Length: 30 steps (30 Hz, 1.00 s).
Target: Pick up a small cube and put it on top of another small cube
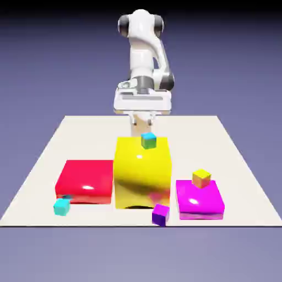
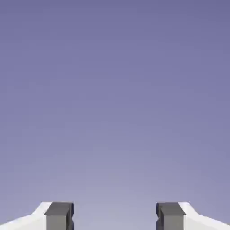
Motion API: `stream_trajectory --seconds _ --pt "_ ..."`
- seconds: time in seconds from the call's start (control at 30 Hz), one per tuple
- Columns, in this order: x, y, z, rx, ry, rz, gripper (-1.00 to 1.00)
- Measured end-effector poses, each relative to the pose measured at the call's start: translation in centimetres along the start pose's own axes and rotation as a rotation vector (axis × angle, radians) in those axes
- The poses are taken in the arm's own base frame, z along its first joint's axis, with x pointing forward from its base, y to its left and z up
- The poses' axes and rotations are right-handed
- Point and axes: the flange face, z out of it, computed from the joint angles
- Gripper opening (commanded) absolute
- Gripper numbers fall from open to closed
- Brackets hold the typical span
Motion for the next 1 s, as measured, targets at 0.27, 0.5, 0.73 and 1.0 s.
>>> stream_trajectory --seconds 0.27,0.5,0.73,1.0 --pt "1.2 -1.8 8.3 -0.212 -0.233 0.134 0.0" --pt "0.6 -2.3 16.1 -0.41 -0.428 0.243 0.0" --pt "-1.7 -1.8 23.9 -0.62 -0.613 0.344 0.0" --pt "-6.1 0.1 32.1 -0.875 -0.814 0.442 0.0"
